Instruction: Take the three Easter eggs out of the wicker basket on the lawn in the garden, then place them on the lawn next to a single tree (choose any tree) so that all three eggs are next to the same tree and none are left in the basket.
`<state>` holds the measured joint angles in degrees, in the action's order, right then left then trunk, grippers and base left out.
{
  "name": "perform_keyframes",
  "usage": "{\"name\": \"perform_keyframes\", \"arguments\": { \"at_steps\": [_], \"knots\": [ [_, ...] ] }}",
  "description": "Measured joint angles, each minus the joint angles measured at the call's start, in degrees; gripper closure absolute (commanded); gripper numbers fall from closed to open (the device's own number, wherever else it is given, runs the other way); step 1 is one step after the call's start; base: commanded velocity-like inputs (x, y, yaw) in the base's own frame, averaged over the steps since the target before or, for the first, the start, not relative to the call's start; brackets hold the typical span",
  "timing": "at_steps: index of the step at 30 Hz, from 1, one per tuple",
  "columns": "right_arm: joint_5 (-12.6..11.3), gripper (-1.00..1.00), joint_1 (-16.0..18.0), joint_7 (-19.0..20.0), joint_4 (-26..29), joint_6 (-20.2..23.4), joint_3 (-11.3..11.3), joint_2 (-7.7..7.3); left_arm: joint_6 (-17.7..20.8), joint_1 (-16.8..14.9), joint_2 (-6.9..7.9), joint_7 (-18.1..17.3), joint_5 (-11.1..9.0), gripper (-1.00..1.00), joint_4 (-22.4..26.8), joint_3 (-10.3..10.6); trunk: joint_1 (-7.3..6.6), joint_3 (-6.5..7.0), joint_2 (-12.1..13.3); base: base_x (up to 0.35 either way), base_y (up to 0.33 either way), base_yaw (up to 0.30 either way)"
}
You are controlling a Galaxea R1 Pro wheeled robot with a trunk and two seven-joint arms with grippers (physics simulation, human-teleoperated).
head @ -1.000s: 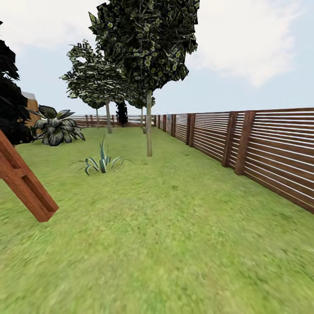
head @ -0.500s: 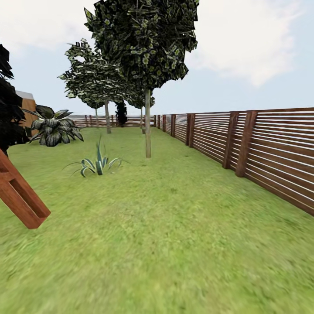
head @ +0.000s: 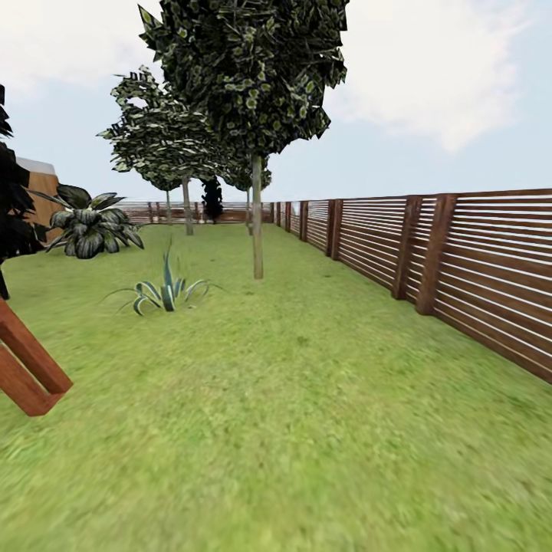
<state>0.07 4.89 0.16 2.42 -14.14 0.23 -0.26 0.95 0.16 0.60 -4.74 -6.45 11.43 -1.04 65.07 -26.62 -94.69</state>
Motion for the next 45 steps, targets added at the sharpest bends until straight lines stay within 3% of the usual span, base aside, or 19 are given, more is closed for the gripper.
{"name": "perform_keyframes", "arguments": {
  "at_steps": [45],
  "knots": [
    [0.01,-1.0,0.0,0.0,0.0,0.0,0.01,0.0,-0.15,0.0,1.26,-0.16,-0.14,-1.0,0.04,-0.32,0.0,0.0,0.0,0.312,-0.122,0.0]
  ]
}}
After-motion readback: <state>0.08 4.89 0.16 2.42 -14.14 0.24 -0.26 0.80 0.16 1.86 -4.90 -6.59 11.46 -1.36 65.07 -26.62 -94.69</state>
